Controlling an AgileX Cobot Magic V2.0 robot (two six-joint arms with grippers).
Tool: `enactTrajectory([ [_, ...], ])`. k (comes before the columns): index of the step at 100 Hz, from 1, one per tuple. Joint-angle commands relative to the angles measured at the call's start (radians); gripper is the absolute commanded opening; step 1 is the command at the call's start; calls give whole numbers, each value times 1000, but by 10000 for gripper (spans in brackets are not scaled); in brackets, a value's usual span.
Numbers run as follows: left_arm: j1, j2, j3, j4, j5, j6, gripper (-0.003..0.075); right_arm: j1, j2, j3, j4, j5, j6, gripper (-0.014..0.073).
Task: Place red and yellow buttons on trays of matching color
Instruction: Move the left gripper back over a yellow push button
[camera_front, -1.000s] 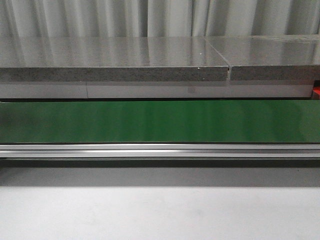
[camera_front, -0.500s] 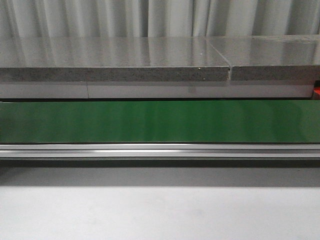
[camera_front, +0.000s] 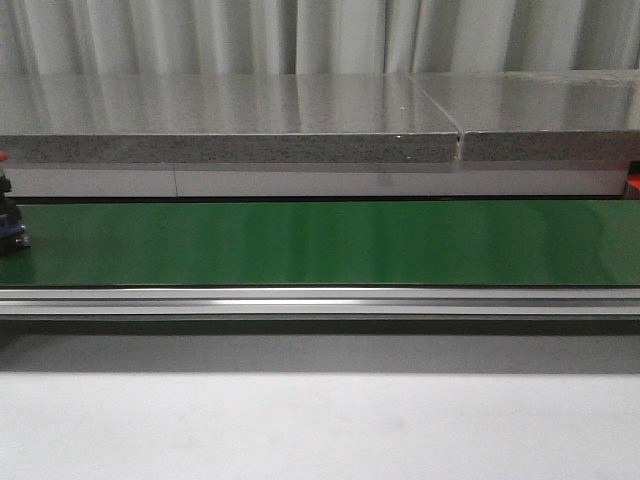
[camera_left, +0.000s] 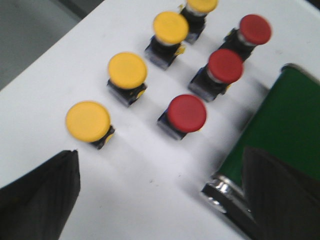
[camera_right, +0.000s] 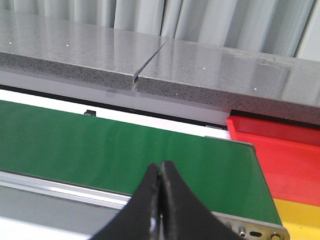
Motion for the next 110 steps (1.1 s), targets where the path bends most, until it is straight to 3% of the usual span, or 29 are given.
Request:
enactTrajectory([
  [1,36,-23,45,-9,-93,-11,640,1,-13,-10,-7,-81,-3,-68],
  [21,61,-16,91,24,-206,-29,640,1,-13,-10,-7,-81,-3,-68],
  [110,64,338,-51,83,-231,-58,640,1,-13,-10,-7,-81,-3,-68],
])
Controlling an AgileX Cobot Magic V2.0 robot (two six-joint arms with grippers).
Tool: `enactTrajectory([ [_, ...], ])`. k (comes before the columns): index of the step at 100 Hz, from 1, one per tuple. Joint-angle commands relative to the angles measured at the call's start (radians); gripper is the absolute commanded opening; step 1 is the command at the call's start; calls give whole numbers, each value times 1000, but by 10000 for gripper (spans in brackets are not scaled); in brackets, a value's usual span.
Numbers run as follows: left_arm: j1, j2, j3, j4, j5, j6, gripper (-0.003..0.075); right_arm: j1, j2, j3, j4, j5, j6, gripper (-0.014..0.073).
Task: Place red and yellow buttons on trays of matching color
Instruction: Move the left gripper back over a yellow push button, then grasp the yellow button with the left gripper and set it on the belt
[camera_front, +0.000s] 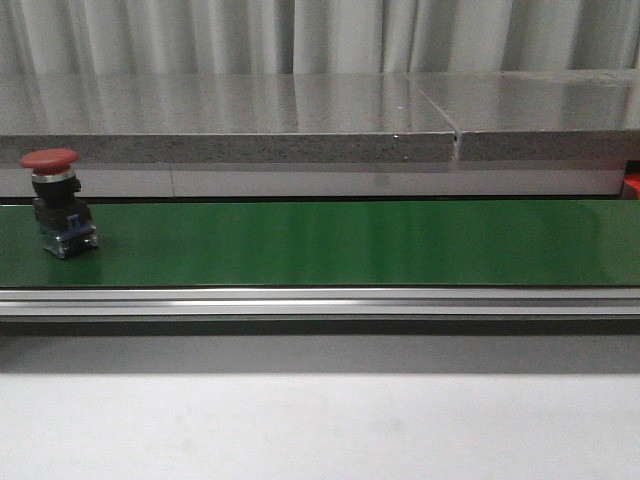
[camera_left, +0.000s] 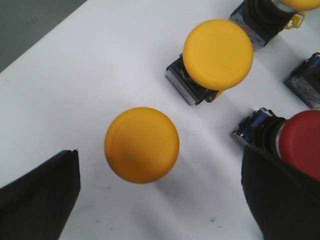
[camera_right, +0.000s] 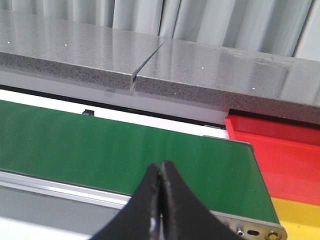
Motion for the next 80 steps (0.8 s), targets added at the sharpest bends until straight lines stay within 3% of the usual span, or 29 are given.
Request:
enactTrajectory([
  [1,3,-3,-45,2,-50,-11,640,1,-13,-10,-7,-81,-3,-68],
  [49,3,109,-104,6,-63,-11,627,1,-13,-10,-7,-81,-3,-68],
  [61,3,109,-104,6,-66,-11,525,1,-13,-10,-7,-81,-3,-68],
  [80,3,109,-107,4,-69,-11,241,1,-13,-10,-7,-81,-3,-68],
])
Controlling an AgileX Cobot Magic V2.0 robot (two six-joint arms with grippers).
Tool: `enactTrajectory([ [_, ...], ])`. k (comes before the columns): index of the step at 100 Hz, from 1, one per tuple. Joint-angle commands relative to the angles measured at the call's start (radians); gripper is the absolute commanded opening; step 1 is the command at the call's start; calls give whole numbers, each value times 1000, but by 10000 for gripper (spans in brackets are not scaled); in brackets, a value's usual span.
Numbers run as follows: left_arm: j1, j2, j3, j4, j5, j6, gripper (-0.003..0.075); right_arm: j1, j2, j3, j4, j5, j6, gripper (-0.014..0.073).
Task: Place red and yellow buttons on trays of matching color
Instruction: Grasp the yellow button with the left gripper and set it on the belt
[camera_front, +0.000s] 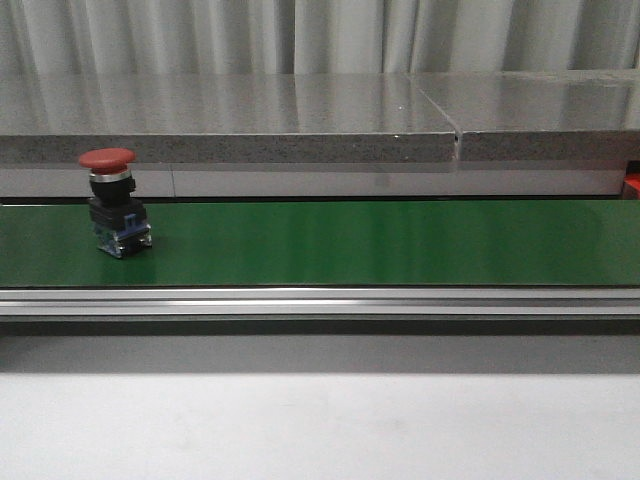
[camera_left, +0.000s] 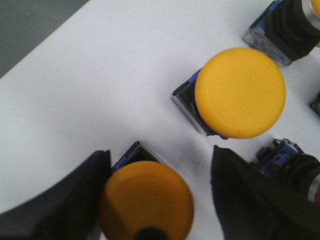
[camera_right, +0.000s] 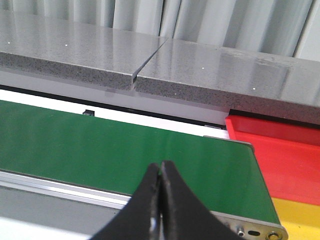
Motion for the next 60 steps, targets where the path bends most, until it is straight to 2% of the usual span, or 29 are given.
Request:
enactTrajectory([
  [1,3,-34,-29,-7,-38,-9,221,1,-13,-10,-7,-81,-3,-68],
  [12,3,-36,-53,-15,4,-9,81,1,-13,-10,-7,-81,-3,-68],
  [24,3,-47,-91,-15,102,-9,-20,1,-13,-10,-7,-81,-3,-68],
  [60,-1,-265,-110,-54,188,-9,-19,1,-13,-10,-7,-81,-3,-68],
])
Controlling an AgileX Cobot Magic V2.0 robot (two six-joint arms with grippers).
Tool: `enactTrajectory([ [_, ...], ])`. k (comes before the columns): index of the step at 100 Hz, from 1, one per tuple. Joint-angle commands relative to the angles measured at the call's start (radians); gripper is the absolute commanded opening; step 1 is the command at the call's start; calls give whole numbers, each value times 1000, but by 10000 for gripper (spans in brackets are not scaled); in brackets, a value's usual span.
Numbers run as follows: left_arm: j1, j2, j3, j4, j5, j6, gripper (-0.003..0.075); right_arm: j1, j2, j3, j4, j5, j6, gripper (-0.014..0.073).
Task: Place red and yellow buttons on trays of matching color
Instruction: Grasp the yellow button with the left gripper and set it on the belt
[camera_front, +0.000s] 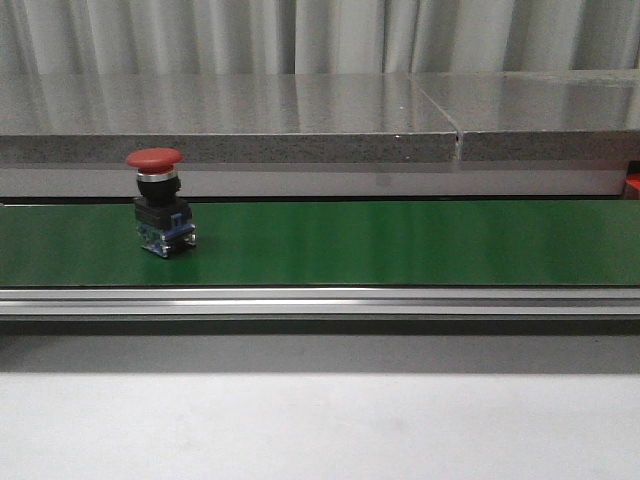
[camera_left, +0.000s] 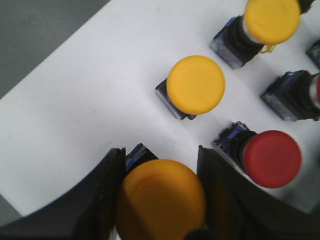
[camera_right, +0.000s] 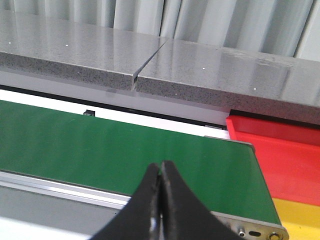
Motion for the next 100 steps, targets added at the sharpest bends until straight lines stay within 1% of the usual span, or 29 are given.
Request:
enactTrajectory([
  [1,-1,-111,-35,-39,-21,-9,-19,1,-13,-10,-7,-81,-3,-68],
  [14,-42,-206,-38,-62,-21,6,-19,1,-13,-10,-7,-81,-3,-68],
  [24,-112,-250,-51,-64,-14,29,-19,1,-13,-10,-7,-81,-3,-68],
  [36,-204,-251,-91,-64,14,50,-19,1,-13,-10,-7,-81,-3,-68],
  [59,-345,-191,-162,-64,25,73,-19,1,-13,-10,-7,-81,-3,-68],
  [85,-427,-66,-193,-64,22,73,-19,1,-13,-10,-7,-81,-3,-68],
  [100,-466,5,-193,-64,0,76,-19,1,-13,-10,-7,-81,-3,-68],
])
